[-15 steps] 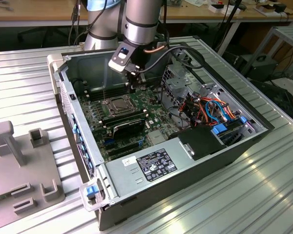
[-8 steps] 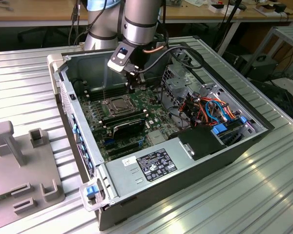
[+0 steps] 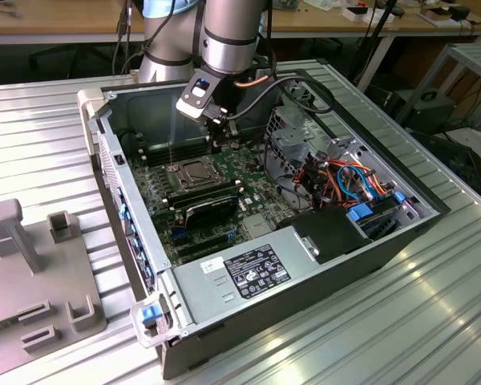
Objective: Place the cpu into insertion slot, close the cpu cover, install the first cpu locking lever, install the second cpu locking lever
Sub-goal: 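Close the cpu cover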
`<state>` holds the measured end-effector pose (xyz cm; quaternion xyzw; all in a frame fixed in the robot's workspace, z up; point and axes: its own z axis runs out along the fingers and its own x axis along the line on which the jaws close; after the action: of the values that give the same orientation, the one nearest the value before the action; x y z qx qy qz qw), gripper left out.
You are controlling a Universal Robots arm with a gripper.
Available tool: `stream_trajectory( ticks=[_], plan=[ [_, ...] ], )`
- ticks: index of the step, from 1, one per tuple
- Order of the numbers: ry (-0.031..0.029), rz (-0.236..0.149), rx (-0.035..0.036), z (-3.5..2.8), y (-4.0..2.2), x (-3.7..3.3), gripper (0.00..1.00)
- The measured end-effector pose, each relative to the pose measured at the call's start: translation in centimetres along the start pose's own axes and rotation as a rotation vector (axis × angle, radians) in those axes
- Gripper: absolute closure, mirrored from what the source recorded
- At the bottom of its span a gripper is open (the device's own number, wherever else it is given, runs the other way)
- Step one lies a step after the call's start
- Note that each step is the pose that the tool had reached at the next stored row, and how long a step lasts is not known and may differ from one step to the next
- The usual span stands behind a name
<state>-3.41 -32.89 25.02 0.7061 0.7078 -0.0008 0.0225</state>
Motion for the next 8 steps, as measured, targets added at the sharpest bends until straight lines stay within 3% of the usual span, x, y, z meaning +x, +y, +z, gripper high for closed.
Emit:
stream_trajectory(
  ticks=[8],
  plan=[
    [0.0001,0.0,0.0,-0.02,-0.76,0.0,0.89]
  ],
)
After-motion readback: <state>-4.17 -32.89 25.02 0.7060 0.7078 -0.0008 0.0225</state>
